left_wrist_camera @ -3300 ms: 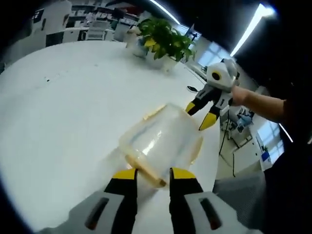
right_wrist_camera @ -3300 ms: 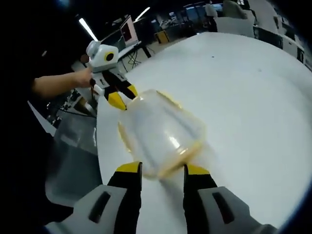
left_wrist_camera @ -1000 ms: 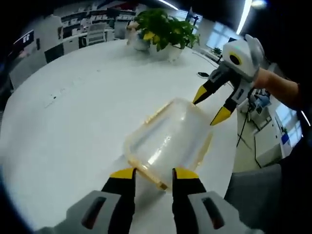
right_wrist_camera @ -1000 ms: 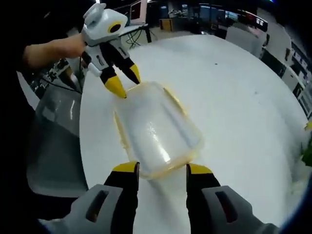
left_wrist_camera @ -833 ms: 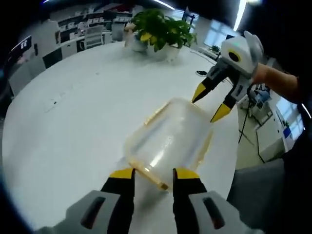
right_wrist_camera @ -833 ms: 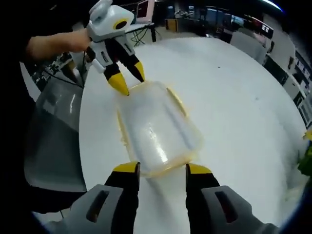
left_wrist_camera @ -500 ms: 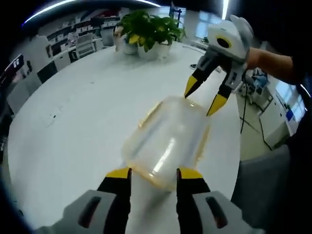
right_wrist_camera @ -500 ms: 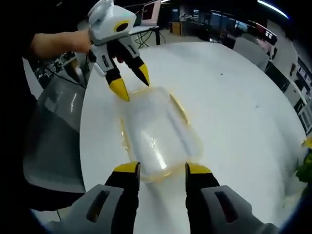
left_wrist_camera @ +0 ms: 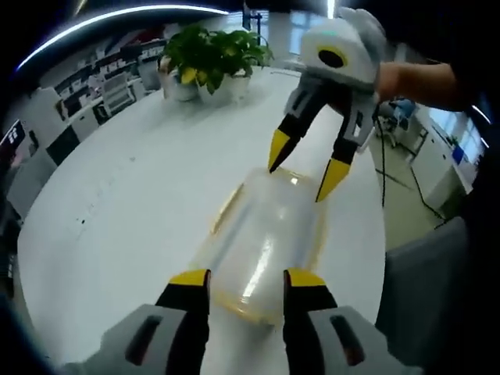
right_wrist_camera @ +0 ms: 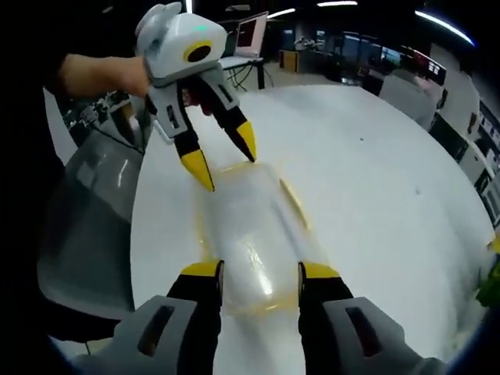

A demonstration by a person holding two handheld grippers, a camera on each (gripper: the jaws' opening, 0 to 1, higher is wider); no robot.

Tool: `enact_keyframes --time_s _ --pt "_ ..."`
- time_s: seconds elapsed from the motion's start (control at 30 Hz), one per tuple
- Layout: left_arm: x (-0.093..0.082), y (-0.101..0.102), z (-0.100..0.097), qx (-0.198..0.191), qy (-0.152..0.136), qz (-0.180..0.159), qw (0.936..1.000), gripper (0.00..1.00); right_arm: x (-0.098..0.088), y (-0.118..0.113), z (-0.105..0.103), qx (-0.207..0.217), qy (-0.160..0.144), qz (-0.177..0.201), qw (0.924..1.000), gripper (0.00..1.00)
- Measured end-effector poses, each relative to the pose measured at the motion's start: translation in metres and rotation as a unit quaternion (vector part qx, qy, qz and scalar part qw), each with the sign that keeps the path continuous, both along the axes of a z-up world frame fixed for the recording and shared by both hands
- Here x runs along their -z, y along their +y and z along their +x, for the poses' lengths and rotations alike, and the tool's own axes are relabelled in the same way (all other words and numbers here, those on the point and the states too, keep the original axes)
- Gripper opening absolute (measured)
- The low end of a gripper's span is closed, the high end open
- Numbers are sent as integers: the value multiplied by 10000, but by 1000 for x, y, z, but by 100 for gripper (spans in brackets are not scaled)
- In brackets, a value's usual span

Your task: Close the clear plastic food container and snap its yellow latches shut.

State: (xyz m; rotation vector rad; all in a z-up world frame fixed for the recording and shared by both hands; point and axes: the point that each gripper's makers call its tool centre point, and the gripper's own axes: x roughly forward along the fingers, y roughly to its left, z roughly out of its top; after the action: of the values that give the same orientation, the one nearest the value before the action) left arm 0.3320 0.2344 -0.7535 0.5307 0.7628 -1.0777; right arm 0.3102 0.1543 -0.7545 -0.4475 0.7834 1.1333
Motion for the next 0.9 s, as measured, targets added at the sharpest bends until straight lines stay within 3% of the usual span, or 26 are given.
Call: enact_keyframes --time_s 0.1,0.23,0.33,0.8,0.9 --pt "-1 -8 0 111 -36 -39 9999 31 -4 7 1 -89 -60 87 9999 36" --pt "-1 -23 -6 626 -194 54 9978 30 -4 17 5 -251 -186 97 9995 33" --pt "1 -31 -9 791 -232 81 9966 30 -3 23 9 -281 -189 122 9994 34" --pt "4 -44 -20 1065 -308 80 9938 30 3 39 16 -551 -177 55 9983 32" --pt "3 -43 -21 1063 -400 67 9935 34 3 41 18 -576 -156 63 9982 32"
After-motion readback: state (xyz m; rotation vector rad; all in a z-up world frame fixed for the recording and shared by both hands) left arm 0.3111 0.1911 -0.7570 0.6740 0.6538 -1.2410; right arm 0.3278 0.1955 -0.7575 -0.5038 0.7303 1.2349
